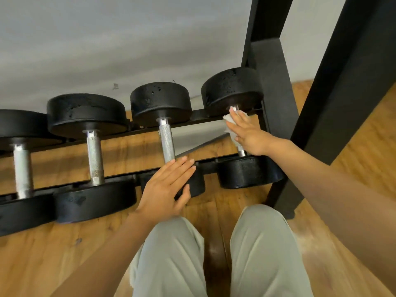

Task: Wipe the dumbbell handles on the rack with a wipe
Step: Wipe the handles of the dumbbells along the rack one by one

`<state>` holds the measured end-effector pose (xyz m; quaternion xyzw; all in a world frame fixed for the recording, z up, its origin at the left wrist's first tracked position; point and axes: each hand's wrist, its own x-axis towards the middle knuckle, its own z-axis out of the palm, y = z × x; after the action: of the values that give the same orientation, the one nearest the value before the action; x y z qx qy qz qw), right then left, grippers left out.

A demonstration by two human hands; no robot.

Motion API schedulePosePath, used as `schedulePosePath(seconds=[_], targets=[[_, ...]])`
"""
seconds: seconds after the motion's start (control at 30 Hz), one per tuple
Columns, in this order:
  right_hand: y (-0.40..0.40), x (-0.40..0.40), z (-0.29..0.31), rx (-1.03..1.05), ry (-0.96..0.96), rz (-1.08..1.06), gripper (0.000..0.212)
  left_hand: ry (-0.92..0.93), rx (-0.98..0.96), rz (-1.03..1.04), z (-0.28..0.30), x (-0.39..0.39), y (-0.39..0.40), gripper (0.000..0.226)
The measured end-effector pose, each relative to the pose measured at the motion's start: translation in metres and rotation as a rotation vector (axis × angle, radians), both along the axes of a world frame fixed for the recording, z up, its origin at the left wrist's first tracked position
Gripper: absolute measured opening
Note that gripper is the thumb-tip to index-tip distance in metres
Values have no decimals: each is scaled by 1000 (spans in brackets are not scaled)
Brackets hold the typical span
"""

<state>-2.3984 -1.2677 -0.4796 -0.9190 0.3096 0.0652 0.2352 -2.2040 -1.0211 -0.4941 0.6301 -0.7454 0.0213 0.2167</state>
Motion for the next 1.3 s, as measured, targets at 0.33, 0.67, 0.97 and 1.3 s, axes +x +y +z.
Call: schedulePosePath(seconds=[0.33, 0.67, 0.97, 1.3], targets=[[58, 45, 31, 260, 92, -723, 96, -163, 412, -35, 35, 0, -5, 53], [56, 61, 43, 595, -116, -1162, 72, 59, 484, 140, 112, 10, -72, 59], [26, 97, 36, 413, -388, -1319, 54, -301, 516, -243, 121, 17, -201, 57], [51, 102, 36, 546, -183, -1725, 57, -416, 526, -578, 117, 32, -250, 57]])
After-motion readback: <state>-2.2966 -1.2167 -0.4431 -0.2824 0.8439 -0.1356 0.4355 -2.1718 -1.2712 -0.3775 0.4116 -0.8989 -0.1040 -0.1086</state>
